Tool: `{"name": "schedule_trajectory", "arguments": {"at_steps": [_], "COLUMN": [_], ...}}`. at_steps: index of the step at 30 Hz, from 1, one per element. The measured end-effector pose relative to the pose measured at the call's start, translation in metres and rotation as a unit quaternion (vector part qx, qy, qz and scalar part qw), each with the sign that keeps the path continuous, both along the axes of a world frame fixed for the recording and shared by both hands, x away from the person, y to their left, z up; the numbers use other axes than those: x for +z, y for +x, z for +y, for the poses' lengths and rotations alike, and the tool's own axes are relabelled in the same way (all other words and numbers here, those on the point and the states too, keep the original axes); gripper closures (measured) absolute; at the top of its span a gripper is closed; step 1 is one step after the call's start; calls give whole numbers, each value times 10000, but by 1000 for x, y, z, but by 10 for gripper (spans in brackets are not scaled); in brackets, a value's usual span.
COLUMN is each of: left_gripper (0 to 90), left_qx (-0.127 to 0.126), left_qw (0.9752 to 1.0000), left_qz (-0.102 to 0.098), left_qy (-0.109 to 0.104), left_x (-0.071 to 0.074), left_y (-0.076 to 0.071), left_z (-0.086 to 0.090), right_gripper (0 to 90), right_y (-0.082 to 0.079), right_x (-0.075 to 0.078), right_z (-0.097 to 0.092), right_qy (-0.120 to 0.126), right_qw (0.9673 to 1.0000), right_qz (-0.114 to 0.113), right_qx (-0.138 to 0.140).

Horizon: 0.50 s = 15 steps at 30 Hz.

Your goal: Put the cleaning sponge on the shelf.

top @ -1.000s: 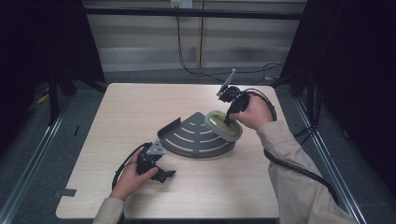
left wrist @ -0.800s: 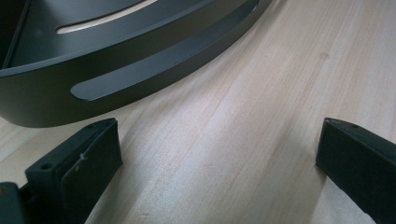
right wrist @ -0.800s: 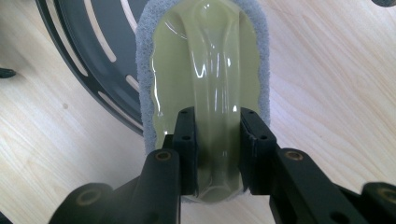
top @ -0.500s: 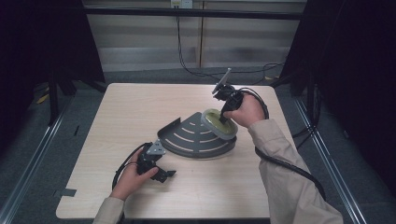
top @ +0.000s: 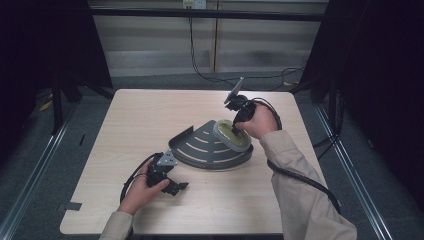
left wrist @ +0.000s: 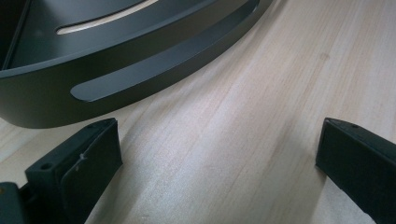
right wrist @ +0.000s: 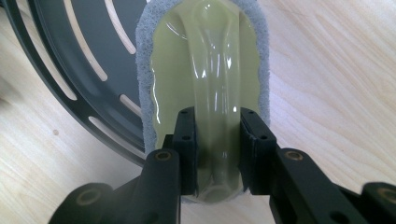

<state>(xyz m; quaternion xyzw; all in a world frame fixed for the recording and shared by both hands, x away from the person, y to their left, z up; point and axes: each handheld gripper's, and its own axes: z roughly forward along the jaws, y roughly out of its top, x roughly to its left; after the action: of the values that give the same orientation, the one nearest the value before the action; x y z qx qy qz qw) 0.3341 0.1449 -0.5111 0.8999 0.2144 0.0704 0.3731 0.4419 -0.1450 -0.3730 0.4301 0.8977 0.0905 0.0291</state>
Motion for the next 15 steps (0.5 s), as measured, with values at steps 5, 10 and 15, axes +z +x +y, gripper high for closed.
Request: {"name": "schedule_trajectory", "arguments": {"at_steps": [5,10,15], "left_gripper": [0,0,0], "left_qx": [-4,-4,-21], "left_qw": [10000,10000,10000], "left_qz": [9,4,11], "left_qy": [-31,-28,-15], "left_x": [0,0,0], "left_y": [0,0,1], "left_z": [0,0,0], "right_gripper": [709,709,709], "right_y": [2,4,6], "right_x": [-7,-12,-17], "right_z": [3,6,8], "right_qy": [22,-13,-32], "right_qw": [10000,10000,9999], "right_qz": [56,94,104], "right_qx": [-6,-4,27]}}
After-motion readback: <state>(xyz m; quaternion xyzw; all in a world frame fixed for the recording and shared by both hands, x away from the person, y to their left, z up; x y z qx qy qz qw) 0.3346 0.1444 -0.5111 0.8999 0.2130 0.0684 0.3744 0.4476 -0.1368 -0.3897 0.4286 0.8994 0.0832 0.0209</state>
